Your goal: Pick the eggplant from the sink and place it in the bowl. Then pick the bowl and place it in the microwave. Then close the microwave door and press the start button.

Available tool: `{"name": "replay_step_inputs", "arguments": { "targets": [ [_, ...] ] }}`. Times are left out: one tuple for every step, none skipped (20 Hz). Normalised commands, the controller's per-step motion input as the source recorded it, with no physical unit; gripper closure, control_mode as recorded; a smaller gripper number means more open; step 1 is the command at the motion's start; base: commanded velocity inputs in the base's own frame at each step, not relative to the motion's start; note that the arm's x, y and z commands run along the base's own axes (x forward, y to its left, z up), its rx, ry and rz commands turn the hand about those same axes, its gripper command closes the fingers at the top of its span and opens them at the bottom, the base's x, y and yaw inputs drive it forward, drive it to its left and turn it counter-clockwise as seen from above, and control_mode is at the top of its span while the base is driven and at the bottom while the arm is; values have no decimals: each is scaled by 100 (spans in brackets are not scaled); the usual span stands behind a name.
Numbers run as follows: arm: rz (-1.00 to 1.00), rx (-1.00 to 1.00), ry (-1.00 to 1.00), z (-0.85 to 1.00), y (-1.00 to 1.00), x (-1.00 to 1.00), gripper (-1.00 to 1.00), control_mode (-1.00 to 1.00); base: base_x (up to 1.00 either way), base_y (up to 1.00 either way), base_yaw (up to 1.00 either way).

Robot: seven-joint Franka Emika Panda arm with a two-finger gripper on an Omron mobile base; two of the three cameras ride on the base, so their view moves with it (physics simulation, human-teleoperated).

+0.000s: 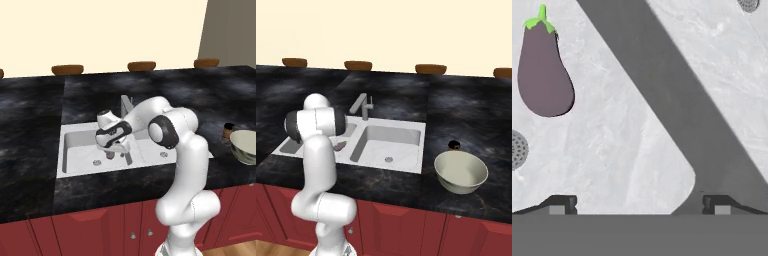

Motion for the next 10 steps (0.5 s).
{"name": "replay_step_inputs", "arguments": {
  "targets": [
    [0,0,0,-40,0,46,-100,-100,0,0,0],
    [0,0,0,-38,0,46,-100,-100,0,0,0],
    [0,0,0,-36,0,46,-100,-100,0,0,0],
    [0,0,-1,-31,0,47,-100,-100,0,0,0],
    [0,0,-1,-28,0,50,-100,-100,0,0,0],
    [0,0,0,-28,0,52,-100,-100,0,0,0],
    [0,0,-1,-29,0,50,-100,-100,0,0,0],
    [0,0,-2,-29,0,51,-100,-100,0,0,0],
    [0,0,-3,-28,0,48,-100,-100,0,0,0],
    [0,0,-2,-31,0,50,-100,-100,0,0,0]
  ]
}}
